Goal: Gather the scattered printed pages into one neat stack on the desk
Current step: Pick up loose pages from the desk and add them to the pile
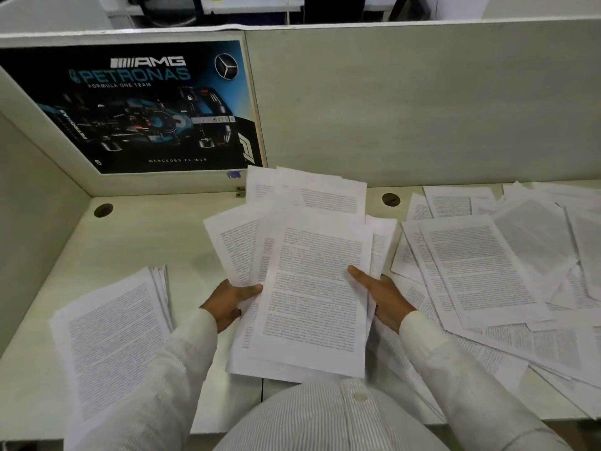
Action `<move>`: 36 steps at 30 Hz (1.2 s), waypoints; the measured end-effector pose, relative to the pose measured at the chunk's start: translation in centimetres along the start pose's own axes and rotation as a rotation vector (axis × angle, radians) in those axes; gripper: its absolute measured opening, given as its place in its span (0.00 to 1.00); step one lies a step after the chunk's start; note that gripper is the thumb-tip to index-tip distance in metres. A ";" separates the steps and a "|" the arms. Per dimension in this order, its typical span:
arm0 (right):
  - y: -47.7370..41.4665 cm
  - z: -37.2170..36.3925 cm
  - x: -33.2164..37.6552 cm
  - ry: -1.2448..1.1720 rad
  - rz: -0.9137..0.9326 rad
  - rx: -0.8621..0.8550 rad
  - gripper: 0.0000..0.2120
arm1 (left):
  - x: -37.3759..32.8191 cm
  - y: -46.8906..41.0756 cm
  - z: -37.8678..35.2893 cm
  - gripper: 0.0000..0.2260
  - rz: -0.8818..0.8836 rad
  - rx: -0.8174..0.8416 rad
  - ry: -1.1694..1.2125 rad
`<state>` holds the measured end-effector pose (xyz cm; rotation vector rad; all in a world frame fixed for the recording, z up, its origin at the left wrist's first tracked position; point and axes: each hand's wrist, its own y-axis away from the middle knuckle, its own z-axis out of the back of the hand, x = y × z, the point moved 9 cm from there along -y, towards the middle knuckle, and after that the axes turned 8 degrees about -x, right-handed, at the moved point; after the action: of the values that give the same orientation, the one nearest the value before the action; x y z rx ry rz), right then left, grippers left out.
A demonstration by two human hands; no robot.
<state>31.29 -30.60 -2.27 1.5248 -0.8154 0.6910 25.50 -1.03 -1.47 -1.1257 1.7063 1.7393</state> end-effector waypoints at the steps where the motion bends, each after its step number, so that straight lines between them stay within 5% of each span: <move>1: 0.0 -0.3 0.6 -0.025 0.006 0.035 0.30 | -0.5 0.4 -0.7 0.18 0.002 0.050 -0.043; 7: 0.7 -1.2 4.5 0.001 0.071 0.191 0.31 | -3.4 2.2 -3.8 0.29 -0.020 0.283 -0.178; 12: 1.1 -2.0 4.2 -0.010 0.068 0.202 0.34 | -3.8 1.8 -5.5 0.22 -0.054 0.233 -0.168; 18: 1.3 0.0 1.1 -0.136 -0.009 0.155 0.31 | -0.6 1.4 -3.9 0.24 0.110 0.227 0.001; 22: 2.3 -0.5 -0.9 -0.053 -0.019 0.216 0.37 | -0.5 2.2 -3.4 0.26 0.108 0.257 0.019; 31: 3.1 -0.5 0.4 -0.139 0.008 0.178 0.23 | -1.5 2.9 -4.2 0.40 0.052 0.313 -0.014; 36: 3.8 -1.7 0.9 -0.039 0.069 0.200 0.23 | -0.7 3.2 -5.7 0.32 0.049 0.348 -0.062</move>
<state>28.72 -29.20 0.79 1.7005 -0.8511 0.8162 24.78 -6.83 1.58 -0.8720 1.9174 1.4141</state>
